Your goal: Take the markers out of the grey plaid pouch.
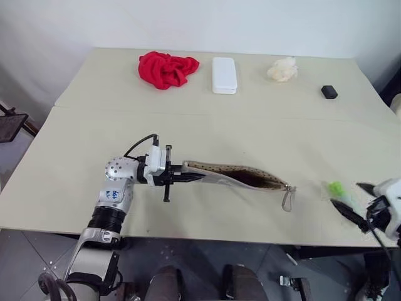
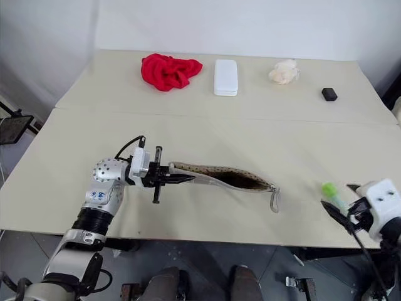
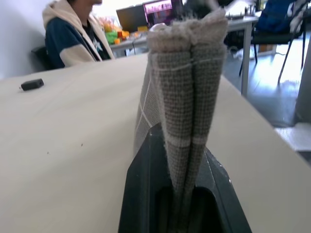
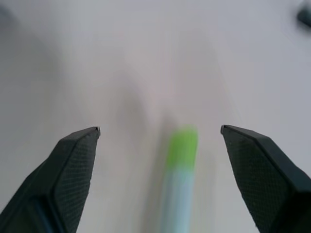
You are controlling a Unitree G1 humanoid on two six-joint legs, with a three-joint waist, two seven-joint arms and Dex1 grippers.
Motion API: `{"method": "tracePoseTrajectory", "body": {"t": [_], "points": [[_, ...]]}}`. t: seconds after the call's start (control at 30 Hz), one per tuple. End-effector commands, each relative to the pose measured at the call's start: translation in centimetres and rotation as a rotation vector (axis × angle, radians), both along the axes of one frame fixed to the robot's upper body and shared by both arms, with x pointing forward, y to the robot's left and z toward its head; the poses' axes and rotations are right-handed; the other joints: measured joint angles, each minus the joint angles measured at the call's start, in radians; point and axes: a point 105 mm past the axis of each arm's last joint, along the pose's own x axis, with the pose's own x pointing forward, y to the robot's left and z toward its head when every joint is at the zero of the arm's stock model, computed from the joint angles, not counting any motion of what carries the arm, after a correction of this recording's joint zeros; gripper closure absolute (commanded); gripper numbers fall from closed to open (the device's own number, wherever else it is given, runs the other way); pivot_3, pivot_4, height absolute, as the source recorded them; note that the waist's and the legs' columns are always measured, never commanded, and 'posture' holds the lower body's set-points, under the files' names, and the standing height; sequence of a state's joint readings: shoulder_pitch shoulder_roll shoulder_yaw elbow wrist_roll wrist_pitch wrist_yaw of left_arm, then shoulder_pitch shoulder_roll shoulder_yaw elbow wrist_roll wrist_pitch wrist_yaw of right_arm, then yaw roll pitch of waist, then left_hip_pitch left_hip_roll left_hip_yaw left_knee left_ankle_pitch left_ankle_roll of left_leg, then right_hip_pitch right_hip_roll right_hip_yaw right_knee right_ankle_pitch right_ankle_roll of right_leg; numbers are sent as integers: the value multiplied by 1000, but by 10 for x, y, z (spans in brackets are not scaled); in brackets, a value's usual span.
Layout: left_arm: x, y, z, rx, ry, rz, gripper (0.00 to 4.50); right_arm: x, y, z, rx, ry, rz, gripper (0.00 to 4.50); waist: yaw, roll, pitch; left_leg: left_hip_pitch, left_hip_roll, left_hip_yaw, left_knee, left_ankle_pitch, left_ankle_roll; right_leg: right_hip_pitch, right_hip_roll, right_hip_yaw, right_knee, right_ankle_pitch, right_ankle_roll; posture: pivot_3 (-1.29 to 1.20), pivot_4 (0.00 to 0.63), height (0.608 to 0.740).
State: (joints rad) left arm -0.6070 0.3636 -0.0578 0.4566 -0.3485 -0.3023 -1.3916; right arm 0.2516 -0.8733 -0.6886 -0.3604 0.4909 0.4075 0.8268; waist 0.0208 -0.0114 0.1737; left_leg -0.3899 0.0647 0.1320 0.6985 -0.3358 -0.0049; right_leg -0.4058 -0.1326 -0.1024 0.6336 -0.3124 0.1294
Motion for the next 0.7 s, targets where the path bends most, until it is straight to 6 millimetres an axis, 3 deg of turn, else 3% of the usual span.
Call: {"method": "tracePoseTrajectory", "body": {"t": [0.03,0.1,0.23,0.37,0.47,0.7], "points": [[1,0,-4,-3,-32,20,4500,1,49,57,51,-117,236,499,-3,0,0,1,0,-1,0,0,0,0,1,0,1,0,0,0,150,740],[4,-2,-5,-12,-47,32,4500,3,74,69,92,-119,337,897,-5,0,0,1,0,-3,0,0,0,0,1,0,1,0,-1,0,150,740],[4,-7,-4,-24,-52,31,4500,0,128,66,44,-82,546,2147,5,-1,1,0,0,-6,0,0,0,2,1,-2,2,0,-1,0,150,740],[3,-8,-6,-20,-54,26,4500,-5,167,58,-9,-61,686,3489,5,-1,1,-2,-1,-6,1,-1,1,2,-1,-2,2,1,-1,0,150,740],[3,-8,-6,-17,-55,25,4500,-7,181,49,-38,-31,731,4481,5,-1,1,-2,-1,-7,1,-1,1,2,0,-3,2,1,-1,0,150,740],[2,-8,-6,-9,-52,19,4500,4,191,23,-110,46,704,4481,2,-1,1,-2,-1,-7,1,-1,1,2,0,-3,2,1,-1,0,150,740]]}}
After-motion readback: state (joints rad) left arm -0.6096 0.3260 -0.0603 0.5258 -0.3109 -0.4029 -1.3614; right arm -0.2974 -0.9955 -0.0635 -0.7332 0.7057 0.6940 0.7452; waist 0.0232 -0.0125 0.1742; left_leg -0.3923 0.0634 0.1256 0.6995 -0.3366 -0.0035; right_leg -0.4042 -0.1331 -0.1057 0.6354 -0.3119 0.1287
